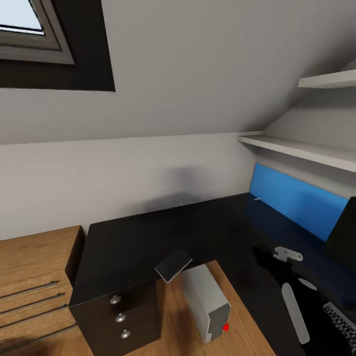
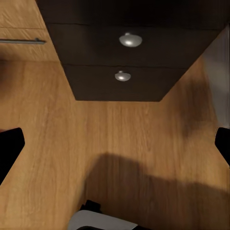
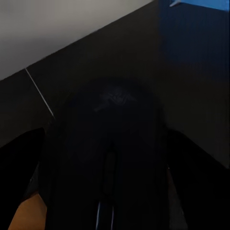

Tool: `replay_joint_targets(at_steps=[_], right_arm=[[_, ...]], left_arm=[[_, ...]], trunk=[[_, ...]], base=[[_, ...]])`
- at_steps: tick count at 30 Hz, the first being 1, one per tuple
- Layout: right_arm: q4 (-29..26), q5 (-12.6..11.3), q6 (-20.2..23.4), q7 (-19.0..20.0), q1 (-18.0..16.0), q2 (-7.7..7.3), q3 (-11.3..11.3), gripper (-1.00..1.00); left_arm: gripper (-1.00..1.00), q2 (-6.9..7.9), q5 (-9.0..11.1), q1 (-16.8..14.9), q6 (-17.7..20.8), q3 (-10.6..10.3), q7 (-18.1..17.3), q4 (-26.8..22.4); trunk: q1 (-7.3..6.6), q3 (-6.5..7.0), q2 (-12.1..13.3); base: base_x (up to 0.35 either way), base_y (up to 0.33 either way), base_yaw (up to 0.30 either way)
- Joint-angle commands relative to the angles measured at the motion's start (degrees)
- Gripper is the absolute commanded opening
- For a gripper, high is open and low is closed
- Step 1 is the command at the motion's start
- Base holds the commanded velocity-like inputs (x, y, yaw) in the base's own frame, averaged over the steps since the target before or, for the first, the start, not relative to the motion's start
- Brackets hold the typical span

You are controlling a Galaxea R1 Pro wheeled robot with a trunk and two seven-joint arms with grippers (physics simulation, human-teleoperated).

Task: In the bedroom, organize the workspace by keeping the computer under the desk, ensuring the monitor is on the desk, placing the keyboard on the desk next to the monitor, placing the mouse on the desk next to the keyboard, moving the folder from the swivel chair onto the desk next to the mouse, stacking the notebook on top of the folder with the pen on top of the notebook, and positioning the swivel chair next to the desk.

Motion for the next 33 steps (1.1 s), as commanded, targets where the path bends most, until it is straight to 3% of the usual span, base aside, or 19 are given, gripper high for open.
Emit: replay_joint_targets(at_steps=[1, 24, 30, 33], right_arm=[[-0.06, -0.47, 0.28, -0.15, -0.06, 0.00, 0.00, -1.00], [1.67, -0.40, -0.42, -0.12, -0.06, -0.03, 0.08, -1.00], [3.18, -0.18, -0.56, -0.13, -0.06, 0.01, 0.32, -1.00], [5.98, 1.15, -2.64, -0.16, -0.06, 0.07, 0.47, -1.00]], left_arm=[[1.00, -0.03, 0.60, 0.01, 0.30, 0.02, 0.20, -0.14], [1.00, -0.02, 0.60, 0.01, 0.30, 0.02, 0.20, -0.14], [1.00, -0.02, 0.60, 0.01, 0.30, 0.02, 0.20, -0.14], [1.00, -0.02, 0.60, 0.01, 0.32, 0.02, 0.20, -0.14]], trunk=[[0.04, -0.10, -0.13], [0.04, 0.48, -0.13], [0.04, 0.52, -0.13], [0.04, 0.52, -0.13]], base=[[0.000, 0.000, -0.280], [0.000, 0.000, -0.278], [0.000, 0.000, -0.078], [0.000, 0.000, -0.008]])
